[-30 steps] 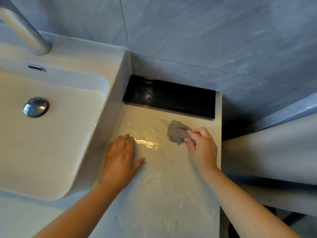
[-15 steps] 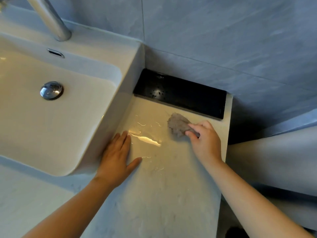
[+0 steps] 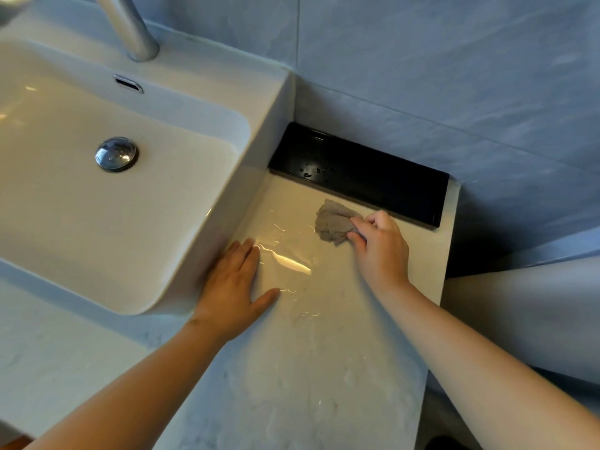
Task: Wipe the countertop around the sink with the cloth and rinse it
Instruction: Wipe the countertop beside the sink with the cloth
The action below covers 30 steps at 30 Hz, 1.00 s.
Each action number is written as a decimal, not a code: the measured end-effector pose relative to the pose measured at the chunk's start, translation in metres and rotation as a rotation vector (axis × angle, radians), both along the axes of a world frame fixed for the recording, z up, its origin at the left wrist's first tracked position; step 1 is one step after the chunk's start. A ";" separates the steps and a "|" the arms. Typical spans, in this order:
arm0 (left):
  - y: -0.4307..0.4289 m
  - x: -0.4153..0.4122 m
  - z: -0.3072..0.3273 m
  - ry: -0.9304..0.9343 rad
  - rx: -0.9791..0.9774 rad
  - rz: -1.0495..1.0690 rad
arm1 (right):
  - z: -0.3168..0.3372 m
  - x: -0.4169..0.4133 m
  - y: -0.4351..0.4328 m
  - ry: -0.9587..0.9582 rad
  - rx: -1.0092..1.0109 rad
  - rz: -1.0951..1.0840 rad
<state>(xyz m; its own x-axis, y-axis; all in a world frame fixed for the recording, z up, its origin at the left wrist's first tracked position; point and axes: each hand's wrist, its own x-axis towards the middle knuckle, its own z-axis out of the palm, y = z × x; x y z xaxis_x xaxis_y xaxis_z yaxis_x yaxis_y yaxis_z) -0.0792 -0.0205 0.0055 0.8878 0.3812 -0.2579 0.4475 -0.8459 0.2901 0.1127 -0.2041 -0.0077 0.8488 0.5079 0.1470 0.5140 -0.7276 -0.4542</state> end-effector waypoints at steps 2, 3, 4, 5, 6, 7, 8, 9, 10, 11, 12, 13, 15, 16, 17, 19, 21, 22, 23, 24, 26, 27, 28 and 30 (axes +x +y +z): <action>-0.001 -0.005 0.002 -0.021 -0.035 0.017 | -0.003 -0.014 -0.003 0.009 0.005 0.001; -0.004 -0.010 0.003 -0.039 -0.042 0.030 | -0.004 -0.021 -0.004 0.016 0.013 -0.009; -0.008 -0.016 0.003 -0.061 -0.046 0.056 | -0.004 -0.028 -0.005 0.022 0.022 -0.013; -0.013 -0.023 0.004 -0.076 -0.056 0.094 | -0.004 -0.036 -0.006 0.026 0.032 -0.010; -0.018 -0.030 0.006 -0.072 -0.075 0.137 | -0.004 -0.044 -0.008 0.031 0.041 0.001; -0.023 -0.037 0.008 -0.056 -0.097 0.177 | -0.003 -0.053 -0.010 0.036 0.045 0.020; -0.027 -0.043 0.009 -0.042 -0.108 0.205 | -0.002 -0.063 -0.013 0.044 0.044 0.041; -0.028 -0.048 0.010 -0.032 -0.113 0.217 | 0.000 -0.073 -0.016 0.054 0.038 0.062; -0.028 -0.053 0.011 -0.022 -0.113 0.214 | 0.001 -0.081 -0.018 0.073 0.031 0.079; -0.026 -0.058 0.011 -0.010 -0.111 0.200 | 0.002 -0.087 -0.020 0.110 0.025 0.093; -0.024 -0.062 0.011 0.001 -0.103 0.177 | 0.005 -0.091 -0.021 0.164 0.022 0.104; -0.021 -0.066 0.010 0.009 -0.089 0.150 | 0.009 -0.090 -0.022 0.221 0.026 0.110; -0.017 -0.072 0.006 0.026 -0.056 0.100 | 0.020 -0.080 -0.020 0.275 0.065 0.100; -0.015 -0.074 0.004 0.034 -0.042 0.079 | 0.026 -0.072 -0.018 0.262 0.098 0.080; -0.015 -0.076 0.002 0.040 -0.029 0.064 | 0.031 -0.062 -0.014 0.233 0.125 0.061; -0.014 -0.078 -0.001 0.044 -0.016 0.057 | 0.039 -0.040 -0.001 0.171 0.124 0.042; -0.015 -0.078 -0.002 0.038 -0.012 0.056 | 0.038 -0.017 0.017 0.116 0.072 0.031; -0.015 -0.078 -0.002 0.039 -0.011 0.053 | 0.035 -0.006 0.027 0.095 0.048 0.016; -0.015 -0.078 -0.003 0.041 -0.009 0.048 | 0.031 0.004 0.035 0.077 0.030 -0.006; -0.015 -0.078 -0.003 0.045 -0.006 0.042 | 0.026 0.011 0.043 0.063 0.013 -0.026; -0.014 -0.079 -0.004 0.057 0.007 0.030 | 0.017 0.017 0.053 0.037 -0.026 -0.063; -0.014 -0.079 -0.005 0.060 0.011 0.026 | 0.013 0.015 0.056 0.019 -0.043 -0.078; -0.013 -0.079 -0.005 0.059 0.011 0.025 | 0.009 0.012 0.058 0.002 -0.048 -0.092; -0.014 -0.079 -0.007 0.059 0.009 0.025 | 0.005 0.003 0.059 -0.003 -0.027 -0.111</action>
<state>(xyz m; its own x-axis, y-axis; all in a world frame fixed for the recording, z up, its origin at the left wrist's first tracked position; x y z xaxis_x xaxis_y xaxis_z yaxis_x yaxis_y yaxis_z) -0.1584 -0.0341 -0.0013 0.8613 0.4059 -0.3057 0.4848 -0.8366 0.2552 0.1160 -0.1447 -0.0024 0.8995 0.4148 0.1374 0.4313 -0.7920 -0.4321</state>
